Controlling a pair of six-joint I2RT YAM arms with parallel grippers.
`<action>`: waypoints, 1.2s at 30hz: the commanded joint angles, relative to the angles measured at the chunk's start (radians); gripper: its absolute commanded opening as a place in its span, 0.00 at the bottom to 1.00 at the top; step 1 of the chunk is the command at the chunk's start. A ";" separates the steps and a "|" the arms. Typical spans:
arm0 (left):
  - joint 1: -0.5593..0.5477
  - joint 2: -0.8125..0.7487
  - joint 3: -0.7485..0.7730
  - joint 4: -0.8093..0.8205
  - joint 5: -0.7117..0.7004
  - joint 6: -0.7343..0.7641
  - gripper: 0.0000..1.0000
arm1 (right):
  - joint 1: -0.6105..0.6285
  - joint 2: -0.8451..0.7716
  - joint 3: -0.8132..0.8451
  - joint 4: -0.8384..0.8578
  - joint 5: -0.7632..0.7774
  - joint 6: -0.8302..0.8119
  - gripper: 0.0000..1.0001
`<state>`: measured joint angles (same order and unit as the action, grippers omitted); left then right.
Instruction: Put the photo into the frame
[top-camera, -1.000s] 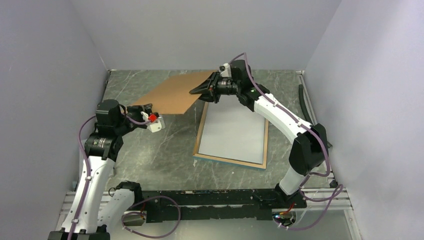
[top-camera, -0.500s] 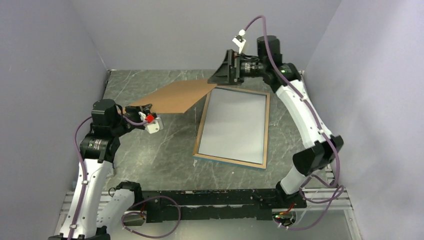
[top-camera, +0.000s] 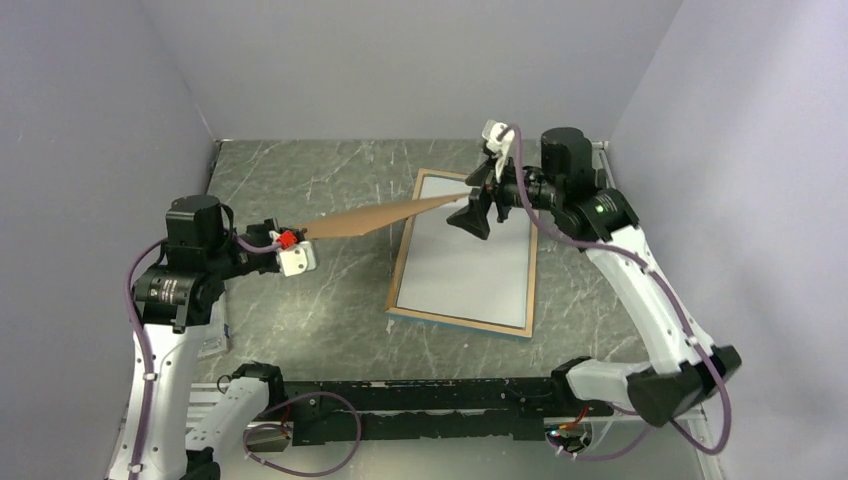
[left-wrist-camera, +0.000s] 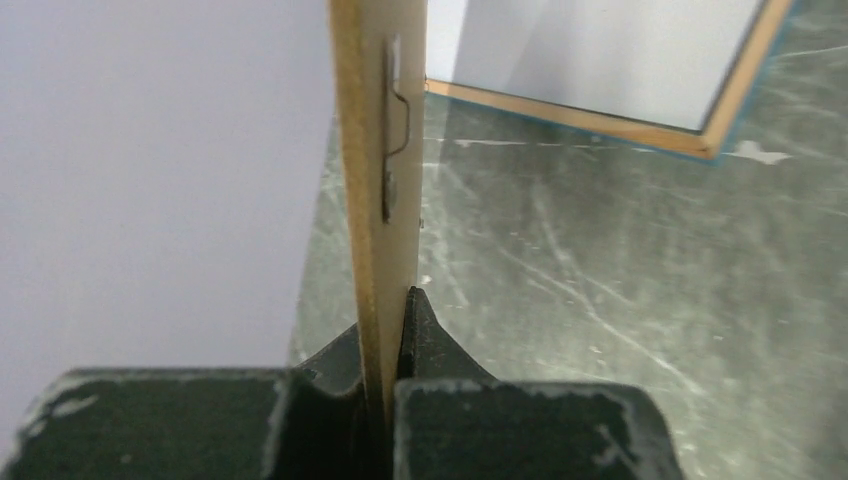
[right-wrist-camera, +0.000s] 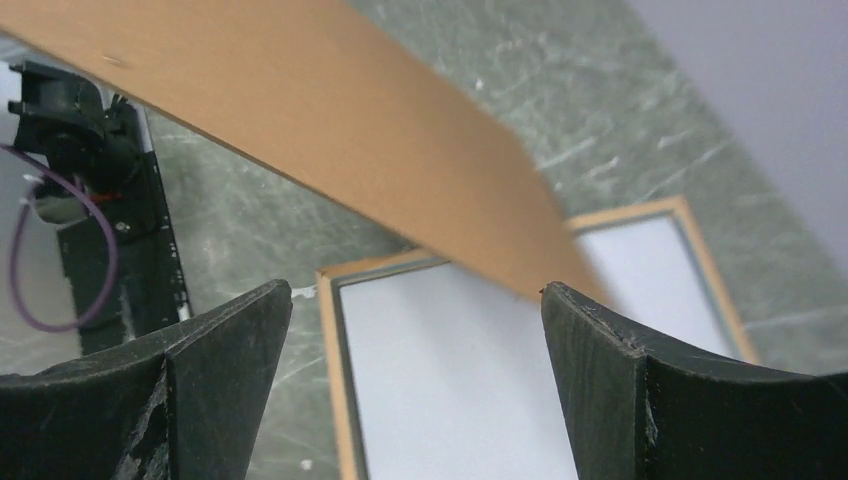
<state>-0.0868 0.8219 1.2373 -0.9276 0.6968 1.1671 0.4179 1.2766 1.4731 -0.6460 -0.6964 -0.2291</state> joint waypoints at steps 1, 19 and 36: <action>-0.003 -0.017 0.076 -0.105 0.132 0.034 0.03 | 0.052 -0.126 -0.028 0.209 -0.053 -0.198 0.99; -0.003 0.039 0.174 -0.299 0.283 0.068 0.03 | 0.371 -0.107 0.042 -0.060 0.071 -0.336 0.82; -0.003 0.025 0.228 -0.264 0.319 0.024 0.03 | 0.395 -0.112 -0.002 0.093 0.130 -0.175 0.03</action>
<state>-0.0860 0.8745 1.4254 -1.3060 0.9031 1.2175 0.8093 1.1912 1.4590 -0.6785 -0.5785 -0.4789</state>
